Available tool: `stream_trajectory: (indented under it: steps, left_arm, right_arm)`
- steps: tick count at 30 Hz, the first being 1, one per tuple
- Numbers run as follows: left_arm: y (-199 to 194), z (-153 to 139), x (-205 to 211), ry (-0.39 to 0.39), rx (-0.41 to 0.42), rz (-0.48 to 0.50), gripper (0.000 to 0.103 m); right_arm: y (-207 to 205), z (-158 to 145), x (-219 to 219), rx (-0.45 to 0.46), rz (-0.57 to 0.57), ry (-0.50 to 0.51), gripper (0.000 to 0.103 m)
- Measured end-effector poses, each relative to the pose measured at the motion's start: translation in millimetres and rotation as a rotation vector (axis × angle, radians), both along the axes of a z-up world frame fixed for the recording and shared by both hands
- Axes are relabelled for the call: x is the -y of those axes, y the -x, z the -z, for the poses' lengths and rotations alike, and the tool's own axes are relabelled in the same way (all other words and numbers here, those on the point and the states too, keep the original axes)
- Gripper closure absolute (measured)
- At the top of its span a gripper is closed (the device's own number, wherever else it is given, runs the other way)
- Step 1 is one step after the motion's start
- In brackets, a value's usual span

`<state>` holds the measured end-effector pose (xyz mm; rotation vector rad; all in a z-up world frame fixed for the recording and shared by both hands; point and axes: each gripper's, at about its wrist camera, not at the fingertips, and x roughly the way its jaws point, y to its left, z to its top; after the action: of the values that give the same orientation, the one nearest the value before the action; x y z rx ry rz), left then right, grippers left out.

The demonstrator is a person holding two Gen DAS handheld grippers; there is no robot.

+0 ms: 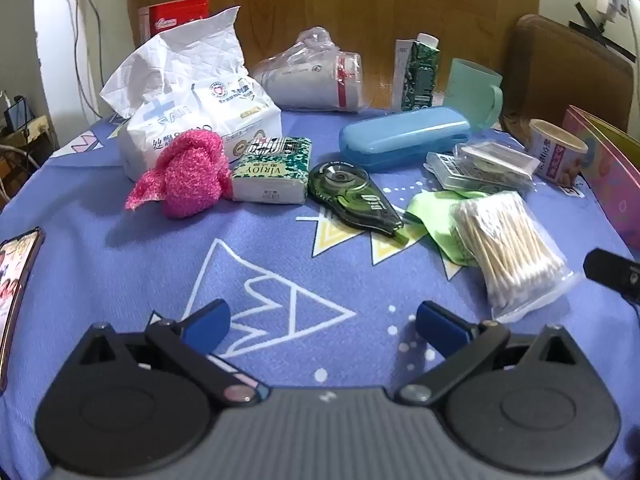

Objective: Organize soft objects
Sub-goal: 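Grasp the cotton swab pack with the left tool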

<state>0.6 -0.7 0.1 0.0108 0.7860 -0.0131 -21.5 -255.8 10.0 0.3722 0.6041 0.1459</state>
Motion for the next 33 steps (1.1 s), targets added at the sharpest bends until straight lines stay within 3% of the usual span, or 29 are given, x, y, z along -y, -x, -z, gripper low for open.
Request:
stream_trajectory:
  steps: [1,6,14,21,25,28,33]
  left_arm:
    - [-1,0,1,-0.003,-0.001,0.005,0.000]
    - [13,0,4,-0.007,0.075,0.029,0.000]
    - [13,1,-5,0.007,0.072,0.067,0.000]
    - [14,-1,-13,0.056,0.094,0.067,0.000]
    - [11,-4,-25,0.093,0.101,0.056,0.001]
    - [6,-9,-34,0.140,0.091,0.067,0.008]
    - [-7,-18,-37,0.271,0.058,0.136,0.016]
  right_arm:
    - [0,0,1,0.012,-0.005,0.036,0.000]
    - [0,1,3,0.016,-0.004,0.018,0.000]
    - [3,-2,0,0.021,-0.008,-0.019,0.000]
    - [5,-1,-3,0.047,-0.043,0.004,0.016]
    - [5,-2,-7,0.058,-0.075,0.027,0.033]
    - [6,-2,-13,0.067,-0.116,0.056,0.043]
    - [8,-4,-26,0.097,-0.188,0.116,0.043]
